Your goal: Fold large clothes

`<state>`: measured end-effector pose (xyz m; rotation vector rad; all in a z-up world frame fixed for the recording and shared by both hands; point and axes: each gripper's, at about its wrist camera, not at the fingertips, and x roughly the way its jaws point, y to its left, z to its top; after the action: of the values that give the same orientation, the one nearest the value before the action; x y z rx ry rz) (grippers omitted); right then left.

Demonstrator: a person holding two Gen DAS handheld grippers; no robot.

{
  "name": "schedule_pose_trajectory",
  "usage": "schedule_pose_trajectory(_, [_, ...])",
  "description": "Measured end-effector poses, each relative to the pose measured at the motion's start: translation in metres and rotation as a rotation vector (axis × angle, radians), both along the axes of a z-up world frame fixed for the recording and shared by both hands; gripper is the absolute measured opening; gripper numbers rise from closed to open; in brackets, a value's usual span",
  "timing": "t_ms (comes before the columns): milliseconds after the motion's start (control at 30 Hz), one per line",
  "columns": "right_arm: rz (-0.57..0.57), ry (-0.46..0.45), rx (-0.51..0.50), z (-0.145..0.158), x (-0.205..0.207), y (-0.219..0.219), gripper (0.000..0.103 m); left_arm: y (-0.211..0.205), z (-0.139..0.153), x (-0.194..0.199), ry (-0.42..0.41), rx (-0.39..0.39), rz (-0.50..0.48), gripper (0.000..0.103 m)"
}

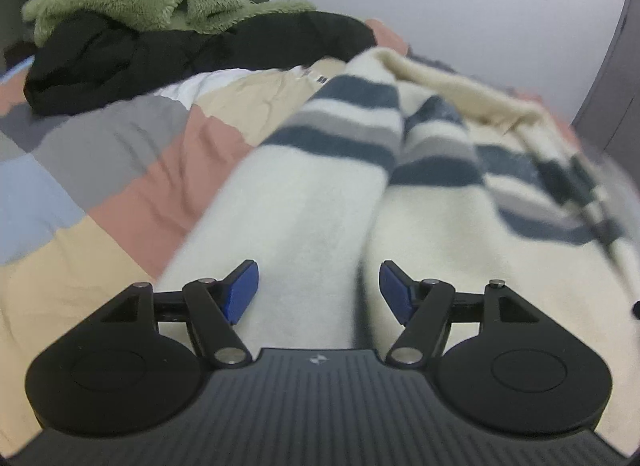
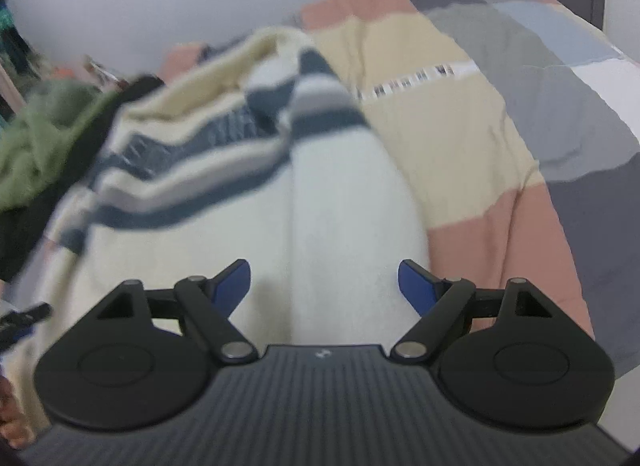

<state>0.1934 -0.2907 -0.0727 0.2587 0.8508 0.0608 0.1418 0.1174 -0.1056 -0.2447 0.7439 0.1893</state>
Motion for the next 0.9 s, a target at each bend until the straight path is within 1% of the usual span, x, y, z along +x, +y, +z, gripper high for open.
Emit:
schedule_pose_trajectory(67, [0.009, 0.011, -0.063, -0.008, 0.005, 0.008, 0.073, -0.004, -0.005, 0.005, 0.01, 0.045, -0.001, 0.072])
schedule_pose_trajectory(100, [0.014, 0.01, -0.082, -0.01, 0.007, 0.01, 0.069, -0.006, -0.008, 0.008, 0.014, 0.07, -0.002, 0.072])
schedule_pose_trajectory(167, [0.011, 0.0, -0.095, -0.008, 0.009, 0.011, 0.046, -0.009, -0.011, 0.01, 0.019, 0.113, 0.007, 0.07])
schedule_pose_trajectory(200, [0.003, -0.007, -0.082, -0.006, 0.009, 0.008, 0.041, -0.008, -0.011, 0.01, 0.02, 0.126, 0.018, 0.062])
schedule_pose_trajectory(233, [-0.004, -0.013, -0.065, -0.003, 0.009, 0.004, 0.029, -0.007, -0.011, 0.01, 0.02, 0.136, 0.033, 0.057])
schedule_pose_trajectory(267, [-0.017, -0.018, -0.062, -0.001, 0.008, 0.001, 0.011, -0.004, -0.011, 0.011, 0.021, 0.137, 0.048, 0.047])
schedule_pose_trajectory(300, [-0.041, -0.026, -0.087, 0.003, 0.007, -0.003, 0.011, 0.0, -0.01, 0.01, 0.02, 0.127, 0.066, 0.036])
schedule_pose_trajectory(333, [-0.06, -0.043, -0.103, 0.007, 0.007, -0.006, 0.011, 0.005, -0.008, 0.01, 0.017, 0.115, 0.081, 0.03])
schedule_pose_trajectory(367, [-0.072, -0.055, -0.104, 0.011, 0.007, -0.011, 0.01, 0.01, -0.006, 0.01, 0.012, 0.106, 0.091, 0.02])
schedule_pose_trajectory(400, [-0.082, -0.061, -0.1, 0.015, 0.008, -0.016, 0.01, 0.014, -0.004, 0.009, 0.002, 0.1, 0.1, 0.017])
schedule_pose_trajectory(467, [-0.11, -0.082, -0.102, 0.024, 0.01, -0.026, 0.009, 0.022, 0.004, 0.007, -0.025, 0.099, 0.129, 0.016])
schedule_pose_trajectory(600, [-0.208, -0.152, -0.153, 0.044, 0.018, -0.053, 0.009, 0.038, 0.021, 0.008, -0.063, 0.15, 0.184, 0.015])
schedule_pose_trajectory(667, [-0.263, -0.157, -0.138, 0.048, 0.024, -0.071, 0.009, 0.051, 0.027, 0.014, -0.069, 0.17, 0.216, 0.015])
schedule_pose_trajectory(700, [-0.294, -0.16, -0.131, 0.048, 0.028, -0.081, 0.009, 0.059, 0.029, 0.018, -0.068, 0.185, 0.233, 0.015])
schedule_pose_trajectory(767, [-0.35, -0.168, -0.136, 0.049, 0.037, -0.097, 0.009, 0.074, 0.03, 0.026, -0.053, 0.193, 0.264, 0.015])
schedule_pose_trajectory(833, [-0.397, -0.176, -0.159, 0.047, 0.046, -0.107, 0.009, 0.09, 0.028, 0.035, -0.034, 0.192, 0.285, 0.015])
schedule_pose_trajectory(900, [-0.432, -0.176, -0.167, 0.041, 0.056, -0.116, 0.009, 0.102, 0.023, 0.045, -0.012, 0.21, 0.294, 0.015])
